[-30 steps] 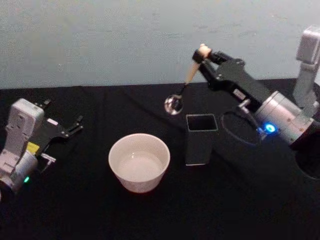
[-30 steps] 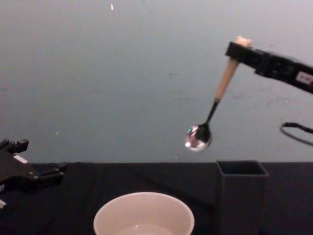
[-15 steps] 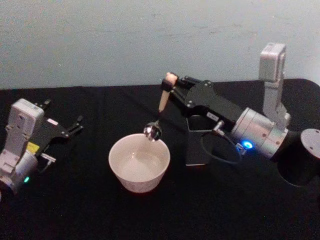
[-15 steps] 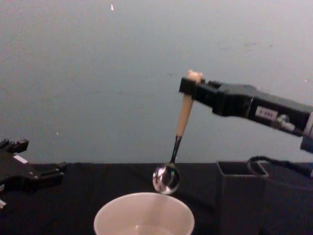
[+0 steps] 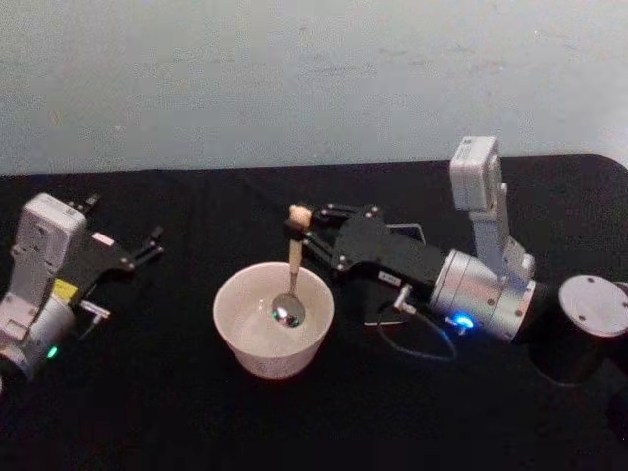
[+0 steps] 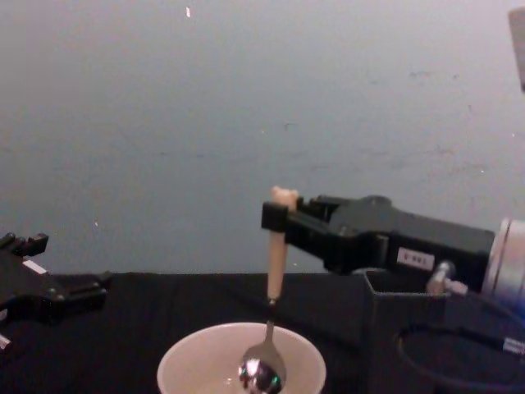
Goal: Pick up the stirring spoon with one hand, stir inside the cup, then place it back in its original position.
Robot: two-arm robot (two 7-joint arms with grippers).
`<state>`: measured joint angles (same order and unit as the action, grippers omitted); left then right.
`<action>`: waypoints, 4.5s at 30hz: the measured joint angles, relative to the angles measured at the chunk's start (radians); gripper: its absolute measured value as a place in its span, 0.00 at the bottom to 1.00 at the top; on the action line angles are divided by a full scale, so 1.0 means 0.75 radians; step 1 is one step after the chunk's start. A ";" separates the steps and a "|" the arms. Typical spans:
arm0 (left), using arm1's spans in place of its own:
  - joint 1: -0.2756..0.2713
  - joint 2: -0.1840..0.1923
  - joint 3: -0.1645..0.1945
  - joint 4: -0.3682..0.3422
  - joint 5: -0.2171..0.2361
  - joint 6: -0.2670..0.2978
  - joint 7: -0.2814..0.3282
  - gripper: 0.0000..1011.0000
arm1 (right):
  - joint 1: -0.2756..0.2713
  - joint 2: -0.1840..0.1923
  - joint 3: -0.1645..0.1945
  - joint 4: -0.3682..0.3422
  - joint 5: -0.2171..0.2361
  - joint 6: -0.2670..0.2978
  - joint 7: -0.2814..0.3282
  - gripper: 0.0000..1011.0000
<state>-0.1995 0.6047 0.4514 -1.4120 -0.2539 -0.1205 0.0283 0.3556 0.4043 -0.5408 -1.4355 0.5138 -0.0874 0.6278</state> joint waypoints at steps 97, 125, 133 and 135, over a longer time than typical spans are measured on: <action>0.000 0.000 0.000 0.000 0.000 0.000 0.000 0.99 | 0.074 -0.143 -0.097 0.114 -0.129 0.068 -0.067 0.21; 0.000 0.000 0.000 0.000 0.000 0.000 0.000 0.99 | 0.095 -0.140 0.012 0.179 -0.201 0.083 -0.139 0.21; 0.000 0.000 0.000 0.000 0.000 0.000 0.000 0.99 | 0.002 -0.067 0.036 0.037 -0.150 0.131 -0.112 0.21; 0.000 0.000 0.000 0.000 0.000 0.000 0.000 0.99 | -0.021 -0.052 0.037 0.000 -0.133 0.139 -0.103 0.21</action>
<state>-0.1995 0.6047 0.4514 -1.4120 -0.2539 -0.1205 0.0283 0.3401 0.3654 -0.5129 -1.4355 0.4141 0.0171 0.5505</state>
